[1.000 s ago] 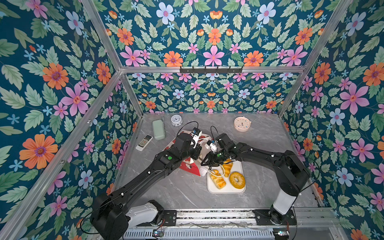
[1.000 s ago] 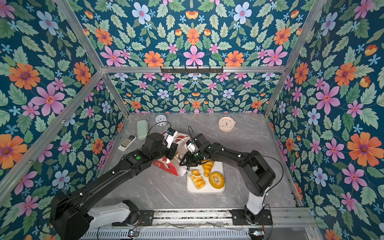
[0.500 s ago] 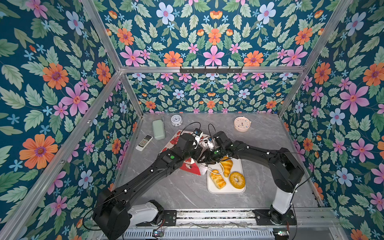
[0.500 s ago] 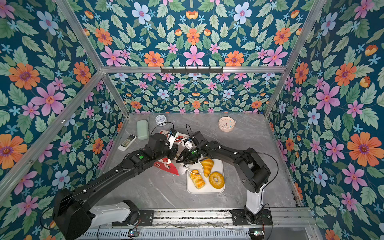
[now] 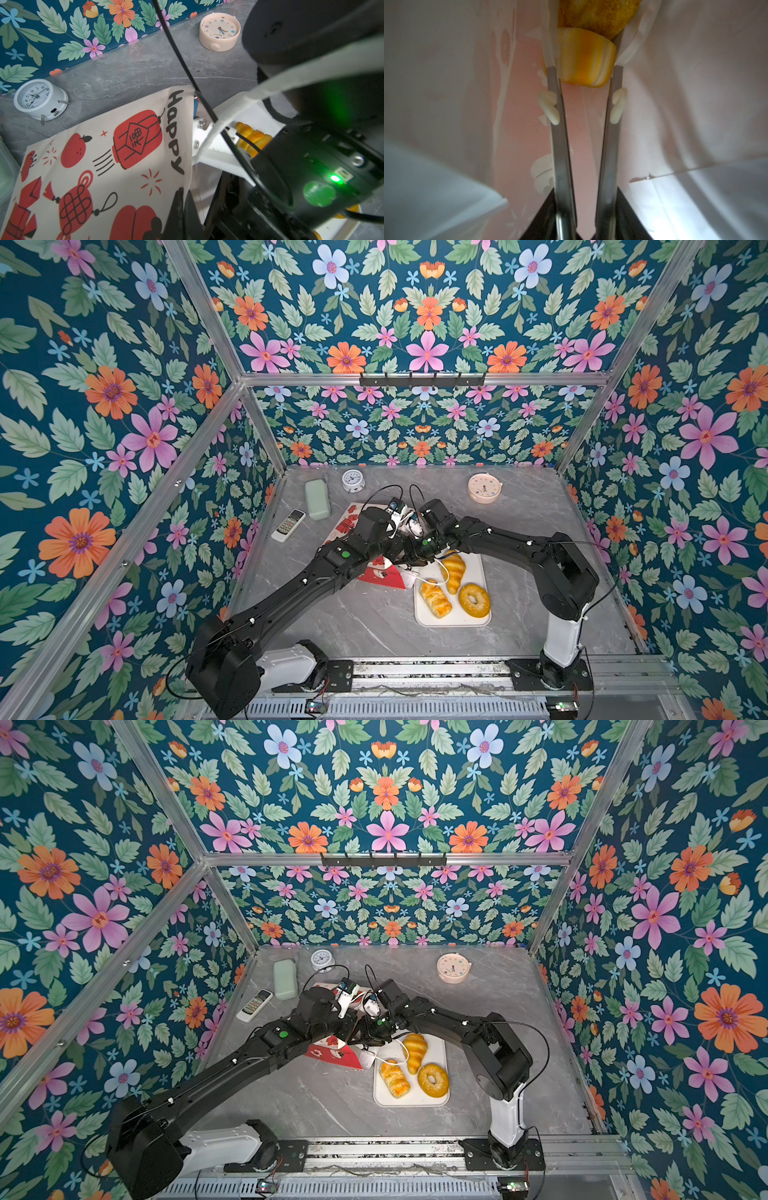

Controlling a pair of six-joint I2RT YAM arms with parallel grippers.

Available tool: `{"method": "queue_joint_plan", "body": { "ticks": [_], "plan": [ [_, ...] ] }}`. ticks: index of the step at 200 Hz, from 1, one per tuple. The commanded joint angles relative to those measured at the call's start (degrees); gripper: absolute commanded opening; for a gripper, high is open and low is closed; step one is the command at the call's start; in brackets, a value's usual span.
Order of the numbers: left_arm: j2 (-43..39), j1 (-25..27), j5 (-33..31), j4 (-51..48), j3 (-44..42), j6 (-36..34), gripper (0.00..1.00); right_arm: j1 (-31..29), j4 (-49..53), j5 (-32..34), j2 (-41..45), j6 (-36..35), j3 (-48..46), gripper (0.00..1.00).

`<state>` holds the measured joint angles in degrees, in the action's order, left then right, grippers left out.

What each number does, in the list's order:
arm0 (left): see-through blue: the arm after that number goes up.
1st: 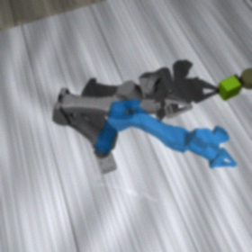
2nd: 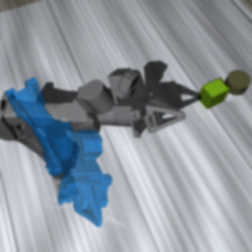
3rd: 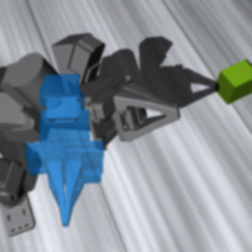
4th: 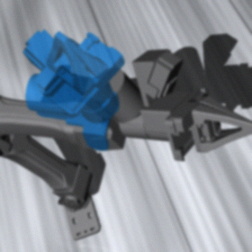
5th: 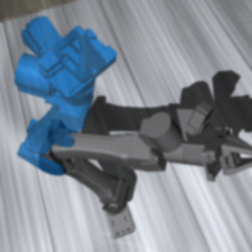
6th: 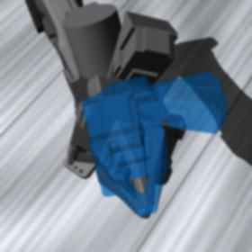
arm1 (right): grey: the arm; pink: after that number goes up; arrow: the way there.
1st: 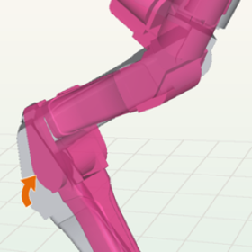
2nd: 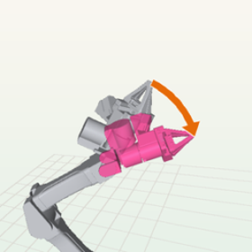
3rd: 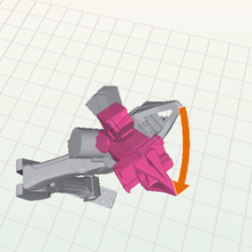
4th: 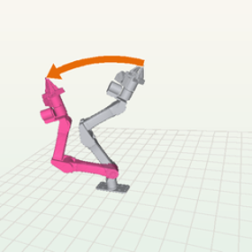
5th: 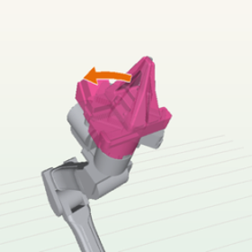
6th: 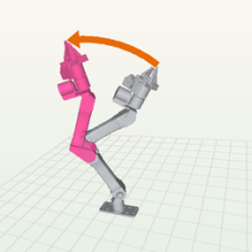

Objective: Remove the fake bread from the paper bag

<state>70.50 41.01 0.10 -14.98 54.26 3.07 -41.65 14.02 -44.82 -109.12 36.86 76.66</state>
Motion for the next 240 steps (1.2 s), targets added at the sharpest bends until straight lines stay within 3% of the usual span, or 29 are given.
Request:
{"method": "queue_joint_plan", "body": {
  "ticks": [1,22,48,108,240],
  "plan": [
    [0.16,0.38,2.43,-0.05,0.06,-0.08,0.00,-0.25,-0.23,-0.04,-0.93,-2.23,1.49,0.40],
    [0.26,0.55,2.63,0.04,-0.11,0.08,0.00,-0.43,-1.27,-0.44,-1.89,-1.68,1.56,0.38],
    [-0.08,0.72,2.72,0.12,-0.32,0.26,0.00,-0.39,-3.38,-0.82,-2.82,-0.31,1.45,0.29],
    [-1.56,0.75,2.30,0.22,-1.22,0.27,0.00,-0.49,-4.77,-0.56,-4.02,0.31,1.23,0.00],
    [-3.81,0.77,-0.21,0.26,-2.50,0.37,0.00,0.39,-5.79,2.51,5.92,0.05,-7.70,0.00]
  ]
}}
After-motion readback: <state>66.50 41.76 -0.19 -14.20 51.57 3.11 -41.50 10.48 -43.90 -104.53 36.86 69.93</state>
